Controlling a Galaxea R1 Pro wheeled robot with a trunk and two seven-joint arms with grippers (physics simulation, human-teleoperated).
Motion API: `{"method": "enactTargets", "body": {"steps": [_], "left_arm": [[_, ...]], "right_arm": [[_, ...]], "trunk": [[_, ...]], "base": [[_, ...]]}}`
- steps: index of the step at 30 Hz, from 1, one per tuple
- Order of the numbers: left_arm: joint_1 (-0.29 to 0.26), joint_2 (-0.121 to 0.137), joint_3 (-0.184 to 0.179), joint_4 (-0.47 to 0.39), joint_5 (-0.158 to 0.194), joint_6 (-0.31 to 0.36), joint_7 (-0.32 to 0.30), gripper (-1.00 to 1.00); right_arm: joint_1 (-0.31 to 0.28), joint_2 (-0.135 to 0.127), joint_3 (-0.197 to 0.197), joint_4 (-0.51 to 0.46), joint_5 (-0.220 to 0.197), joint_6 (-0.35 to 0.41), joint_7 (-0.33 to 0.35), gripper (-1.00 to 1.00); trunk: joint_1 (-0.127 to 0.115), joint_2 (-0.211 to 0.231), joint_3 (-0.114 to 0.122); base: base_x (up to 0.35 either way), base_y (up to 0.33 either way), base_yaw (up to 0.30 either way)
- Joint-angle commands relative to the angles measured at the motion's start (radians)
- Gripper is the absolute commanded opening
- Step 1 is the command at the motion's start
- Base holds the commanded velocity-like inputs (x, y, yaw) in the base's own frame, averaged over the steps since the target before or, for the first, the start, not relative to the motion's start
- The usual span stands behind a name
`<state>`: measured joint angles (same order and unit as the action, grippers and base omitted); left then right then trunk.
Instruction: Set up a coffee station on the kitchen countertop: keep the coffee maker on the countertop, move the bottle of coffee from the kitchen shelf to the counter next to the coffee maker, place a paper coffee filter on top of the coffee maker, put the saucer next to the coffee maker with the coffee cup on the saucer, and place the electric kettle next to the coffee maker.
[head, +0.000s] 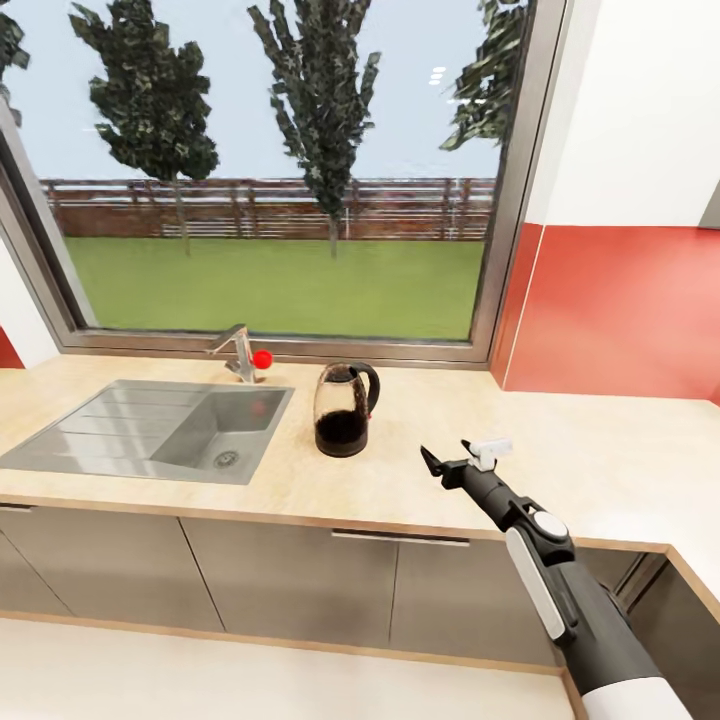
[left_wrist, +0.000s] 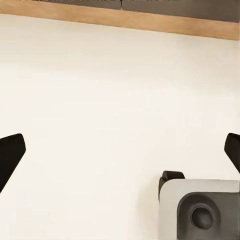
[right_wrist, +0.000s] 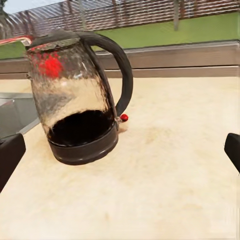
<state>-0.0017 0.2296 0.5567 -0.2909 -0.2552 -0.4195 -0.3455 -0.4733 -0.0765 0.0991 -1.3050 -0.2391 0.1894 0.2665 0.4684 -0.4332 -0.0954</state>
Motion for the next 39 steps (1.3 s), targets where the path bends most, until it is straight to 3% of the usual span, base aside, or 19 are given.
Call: {"method": "enactTargets", "body": {"steps": [1,17,29,33,39], "left_arm": [[0.000,0.000,0.009,-0.001,-0.008,-0.002,-0.006,1.00],[0.003,0.000,0.009,0.004,-0.008,-0.002,-0.007,1.00],[0.009,0.001,0.007,0.008,-0.009,-0.002,0.000,1.00],[0.009,0.001,0.006,0.010,-0.009,0.000,0.002,1.00],[0.014,0.010,0.010,0.016,-0.013,0.007,0.009,1.00]], "right_arm": [[-0.001,-0.003,0.001,0.001,-0.010,0.006,0.001,1.00],[-0.001,-0.015,0.004,0.010,-0.011,0.006,0.002,1.00],[-0.001,-0.019,0.002,0.009,-0.011,0.005,0.002,1.00],[-0.001,-0.053,0.001,0.003,-0.014,0.005,0.001,1.00],[-0.001,-0.065,0.001,0.006,-0.009,0.000,0.006,1.00]], "trunk": [[0.001,-0.002,-0.002],[0.001,-0.002,-0.002],[0.001,-0.002,-0.002],[0.001,-0.002,-0.002],[0.001,-0.002,-0.002]], "base": [[0.152,0.048,0.000],[0.235,0.219,0.000],[0.330,0.048,0.000],[0.310,0.001,0.000],[0.072,0.000,0.000]]}}
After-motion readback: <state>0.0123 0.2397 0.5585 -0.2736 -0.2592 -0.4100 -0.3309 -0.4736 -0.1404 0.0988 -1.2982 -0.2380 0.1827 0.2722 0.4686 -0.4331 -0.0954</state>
